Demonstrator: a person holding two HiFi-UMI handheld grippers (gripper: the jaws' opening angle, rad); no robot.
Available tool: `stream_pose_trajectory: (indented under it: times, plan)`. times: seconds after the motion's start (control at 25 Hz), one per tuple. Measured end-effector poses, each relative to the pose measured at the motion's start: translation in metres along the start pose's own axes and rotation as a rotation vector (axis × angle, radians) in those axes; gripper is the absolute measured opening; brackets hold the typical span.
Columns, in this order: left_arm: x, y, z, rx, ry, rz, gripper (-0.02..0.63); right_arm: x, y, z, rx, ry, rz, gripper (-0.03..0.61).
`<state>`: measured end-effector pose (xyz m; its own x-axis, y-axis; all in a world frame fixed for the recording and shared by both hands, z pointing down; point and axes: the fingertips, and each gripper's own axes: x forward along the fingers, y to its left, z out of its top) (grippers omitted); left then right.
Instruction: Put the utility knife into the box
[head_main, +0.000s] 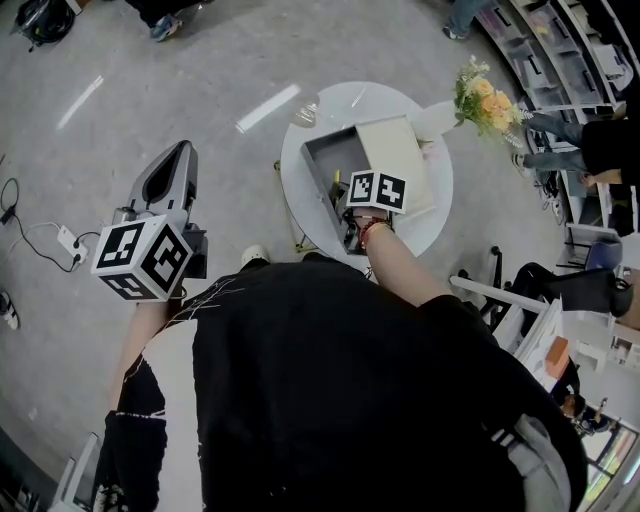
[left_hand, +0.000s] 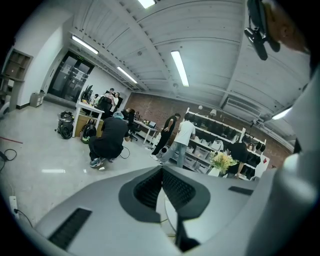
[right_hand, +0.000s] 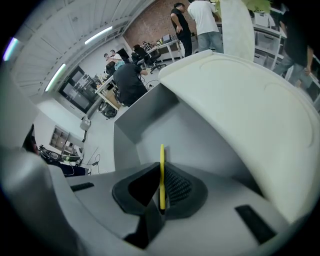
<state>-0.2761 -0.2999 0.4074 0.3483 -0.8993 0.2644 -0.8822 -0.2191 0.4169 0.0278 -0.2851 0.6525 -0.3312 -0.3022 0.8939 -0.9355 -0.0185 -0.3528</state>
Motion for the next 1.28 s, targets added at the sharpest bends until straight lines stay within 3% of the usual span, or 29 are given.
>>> stream_pose_trajectory:
  times: [1.28]
  plan:
    - [0.0027,0.0034,-0.0029,0.002,0.015,-0.01,0.011,0.0009,0.0035,0.0004,-0.028,-0.007,-0.014,0.035]
